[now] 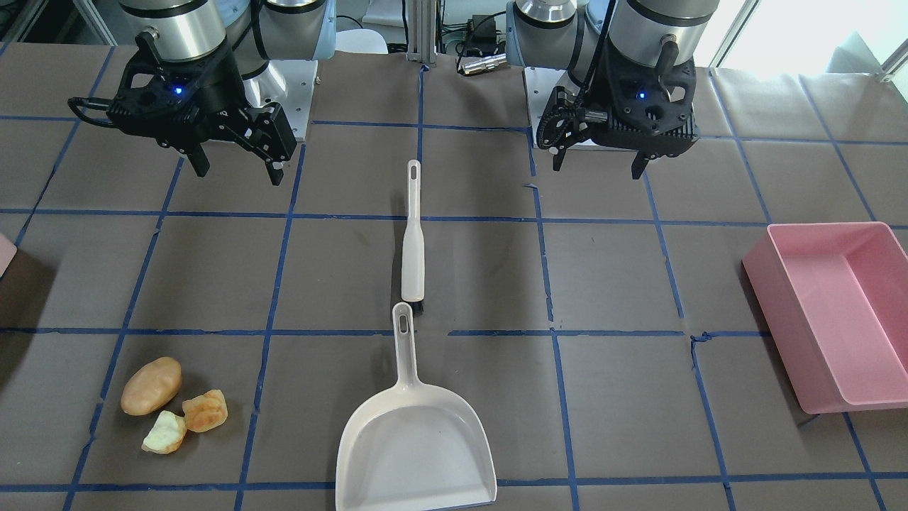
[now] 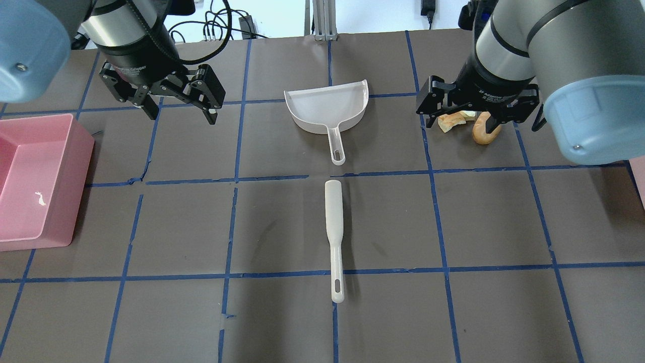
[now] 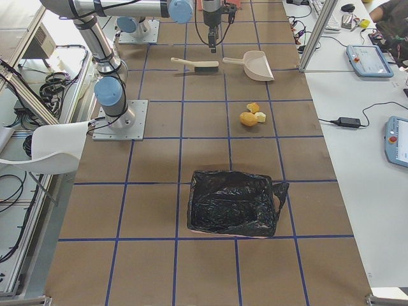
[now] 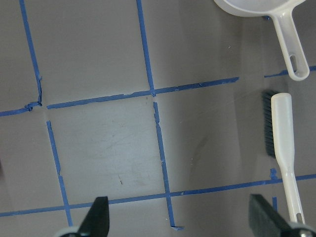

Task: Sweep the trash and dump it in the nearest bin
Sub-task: 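Reach the left gripper down and grasp the white brush handle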

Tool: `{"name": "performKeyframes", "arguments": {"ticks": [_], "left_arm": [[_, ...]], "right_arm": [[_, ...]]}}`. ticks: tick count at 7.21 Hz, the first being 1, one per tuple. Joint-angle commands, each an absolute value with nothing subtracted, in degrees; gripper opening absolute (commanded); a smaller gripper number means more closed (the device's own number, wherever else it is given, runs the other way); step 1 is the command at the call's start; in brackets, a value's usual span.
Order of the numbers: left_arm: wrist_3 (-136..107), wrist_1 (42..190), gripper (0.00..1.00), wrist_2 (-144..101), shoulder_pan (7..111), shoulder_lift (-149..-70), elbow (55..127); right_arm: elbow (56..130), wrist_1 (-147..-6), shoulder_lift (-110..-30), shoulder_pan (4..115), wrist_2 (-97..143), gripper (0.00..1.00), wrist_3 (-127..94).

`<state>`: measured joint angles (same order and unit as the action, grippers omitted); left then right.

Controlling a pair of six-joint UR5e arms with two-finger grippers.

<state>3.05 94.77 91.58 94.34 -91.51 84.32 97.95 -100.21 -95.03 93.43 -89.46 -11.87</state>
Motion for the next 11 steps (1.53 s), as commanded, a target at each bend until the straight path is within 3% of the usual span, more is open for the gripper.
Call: {"name": "performKeyframes", "arguments": {"ticks": [1, 5, 8, 11], "left_arm": [[3.16, 94.75, 1.00, 91.58, 94.39, -91.23, 84.64], [2.29, 95.44, 1.00, 88.88, 95.44, -91.23, 85.51], [-5.45, 94.31, 1.00, 85.34, 105.94, -92.88, 92.44], [-15.07, 79.44, 1.00, 85.60, 118.00, -96.58, 104.63]], "right_arm": [[98.26, -100.11, -95.01, 93.43, -89.56, 1.00, -11.69], [99.58, -102.63, -94.84, 92.21, -89.47, 1.00, -9.43], [98.97, -105.82, -92.46, 90.44, -89.91, 1.00, -6.94], [98.44, -109.22, -90.46, 90.96, -89.12, 1.00, -8.77]]}}
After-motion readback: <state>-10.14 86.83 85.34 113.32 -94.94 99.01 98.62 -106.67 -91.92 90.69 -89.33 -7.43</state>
